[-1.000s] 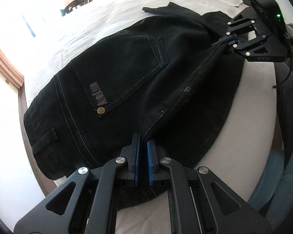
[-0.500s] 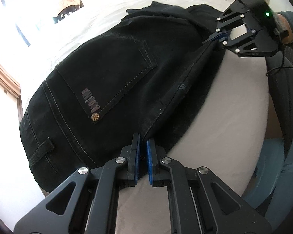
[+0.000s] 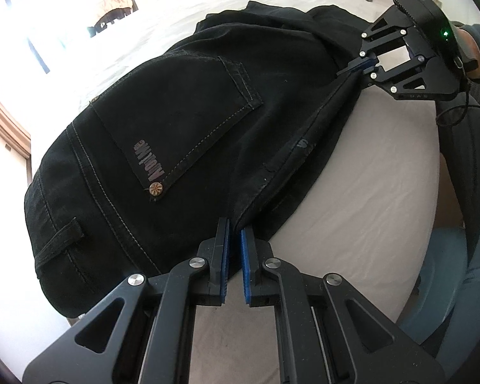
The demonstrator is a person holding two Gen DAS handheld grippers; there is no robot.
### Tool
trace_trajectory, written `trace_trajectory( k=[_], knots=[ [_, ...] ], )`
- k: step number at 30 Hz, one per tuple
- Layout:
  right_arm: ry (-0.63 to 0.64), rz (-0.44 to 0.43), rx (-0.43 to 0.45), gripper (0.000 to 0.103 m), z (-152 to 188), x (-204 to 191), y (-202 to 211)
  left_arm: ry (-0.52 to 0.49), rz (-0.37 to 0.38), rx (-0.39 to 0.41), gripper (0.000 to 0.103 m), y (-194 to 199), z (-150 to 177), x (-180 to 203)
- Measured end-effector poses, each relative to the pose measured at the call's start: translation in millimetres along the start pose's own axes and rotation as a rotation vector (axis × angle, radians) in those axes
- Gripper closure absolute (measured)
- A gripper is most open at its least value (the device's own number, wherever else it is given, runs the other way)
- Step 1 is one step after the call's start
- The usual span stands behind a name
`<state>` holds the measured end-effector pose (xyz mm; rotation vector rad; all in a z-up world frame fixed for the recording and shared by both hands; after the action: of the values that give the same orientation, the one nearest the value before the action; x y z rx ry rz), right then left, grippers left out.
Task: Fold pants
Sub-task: 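Lift the jeans with both tools and fold them over onto themselves, then open both tools and release the folded jeans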
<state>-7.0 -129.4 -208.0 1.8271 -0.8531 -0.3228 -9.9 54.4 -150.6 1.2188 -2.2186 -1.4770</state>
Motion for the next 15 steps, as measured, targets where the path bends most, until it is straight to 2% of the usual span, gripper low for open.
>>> trace_trajectory(
  k=[6, 13, 15],
  knots=[
    [-0.005, 0.02, 0.018, 0.094, 3.1, -7.4, 2.7, 0.003, -0.039, 0.018, 0.094, 3.4, 0.2, 9.1],
    [-0.016, 0.06, 0.025, 0.091, 4.4, -7.1, 3.1, 0.08, 0.037, 0.002, 0.081, 25.7, 0.7, -3.8],
    [-0.02, 0.066, 0.029, 0.091, 5.5, -7.5, 3.1, 0.112, 0.054, -0.005, 0.066, 35.2, 1.5, -9.6]
  ],
)
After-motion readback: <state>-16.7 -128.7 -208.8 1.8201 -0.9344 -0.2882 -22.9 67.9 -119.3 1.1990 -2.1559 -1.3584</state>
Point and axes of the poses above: each gripper's, at about its wrist camera, not at the fingertips, and y roughly against the way its jaws point, x to its right, z to its underside, the point moved 1 cm from there along -y, roughly the way its jaws point, and after that the axes turned 7 degrees about -z, right-handed, at the moved point
